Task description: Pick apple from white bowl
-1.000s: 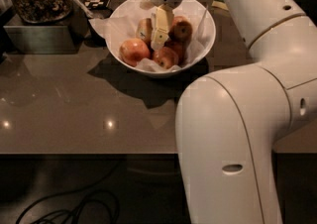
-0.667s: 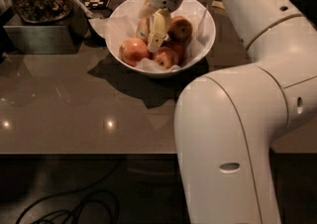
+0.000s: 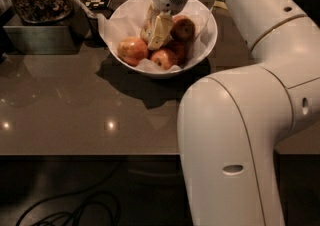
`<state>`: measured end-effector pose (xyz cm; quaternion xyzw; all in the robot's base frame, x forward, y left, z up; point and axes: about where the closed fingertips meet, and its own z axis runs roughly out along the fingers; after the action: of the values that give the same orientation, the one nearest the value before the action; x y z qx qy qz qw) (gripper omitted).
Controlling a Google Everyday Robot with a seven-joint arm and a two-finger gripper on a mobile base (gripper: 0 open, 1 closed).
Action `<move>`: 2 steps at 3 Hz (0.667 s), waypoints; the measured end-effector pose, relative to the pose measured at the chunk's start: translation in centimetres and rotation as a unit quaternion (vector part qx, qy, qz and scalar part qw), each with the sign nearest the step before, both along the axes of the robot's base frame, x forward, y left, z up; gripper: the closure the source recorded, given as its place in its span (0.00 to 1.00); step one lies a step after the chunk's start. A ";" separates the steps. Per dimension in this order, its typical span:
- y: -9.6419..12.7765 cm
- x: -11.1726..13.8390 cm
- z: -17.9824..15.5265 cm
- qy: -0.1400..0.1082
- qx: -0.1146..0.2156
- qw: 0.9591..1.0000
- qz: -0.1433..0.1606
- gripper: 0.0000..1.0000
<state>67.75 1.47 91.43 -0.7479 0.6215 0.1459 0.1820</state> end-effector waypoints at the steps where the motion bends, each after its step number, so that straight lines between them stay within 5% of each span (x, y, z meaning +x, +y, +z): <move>1: 0.0 0.0 0.0 0.000 0.000 1.000 0.000 0.89; 2: 0.4 0.8 0.2 -0.016 0.008 1.000 -0.007 1.00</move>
Offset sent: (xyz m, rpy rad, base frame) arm -0.0025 -0.0033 0.0062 -0.0019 -0.0220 -0.0069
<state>68.55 1.89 91.65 -0.7444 0.6225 0.1375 0.1987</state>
